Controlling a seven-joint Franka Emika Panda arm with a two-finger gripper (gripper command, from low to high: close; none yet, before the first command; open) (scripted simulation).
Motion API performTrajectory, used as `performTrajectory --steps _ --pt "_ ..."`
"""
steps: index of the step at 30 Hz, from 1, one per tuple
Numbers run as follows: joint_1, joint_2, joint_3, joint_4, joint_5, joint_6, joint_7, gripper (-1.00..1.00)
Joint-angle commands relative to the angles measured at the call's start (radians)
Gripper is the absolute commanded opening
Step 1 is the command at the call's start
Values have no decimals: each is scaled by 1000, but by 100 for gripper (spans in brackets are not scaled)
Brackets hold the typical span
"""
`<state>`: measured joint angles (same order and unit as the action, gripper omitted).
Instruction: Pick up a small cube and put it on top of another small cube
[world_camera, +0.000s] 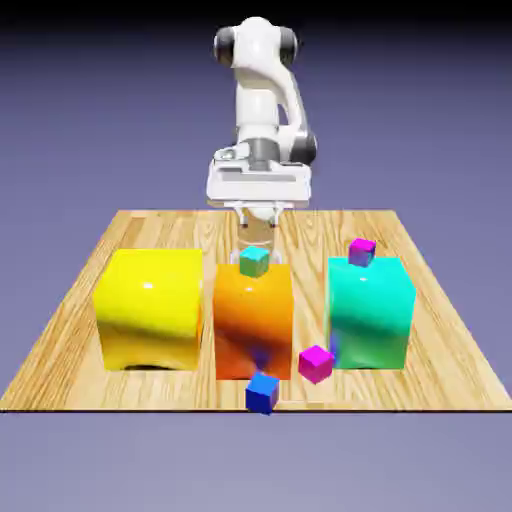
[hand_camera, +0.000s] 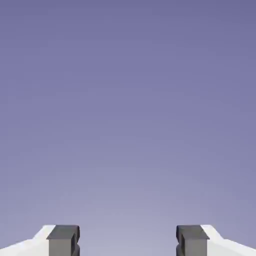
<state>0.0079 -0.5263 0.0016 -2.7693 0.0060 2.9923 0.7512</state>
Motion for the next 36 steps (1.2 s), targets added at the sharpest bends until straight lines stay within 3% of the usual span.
performTrajectory --steps 1,36 --pt "-3 36 1 34 5 -37 8 0" --pt "-119 1280 47 1192 177 -1309 299 0"
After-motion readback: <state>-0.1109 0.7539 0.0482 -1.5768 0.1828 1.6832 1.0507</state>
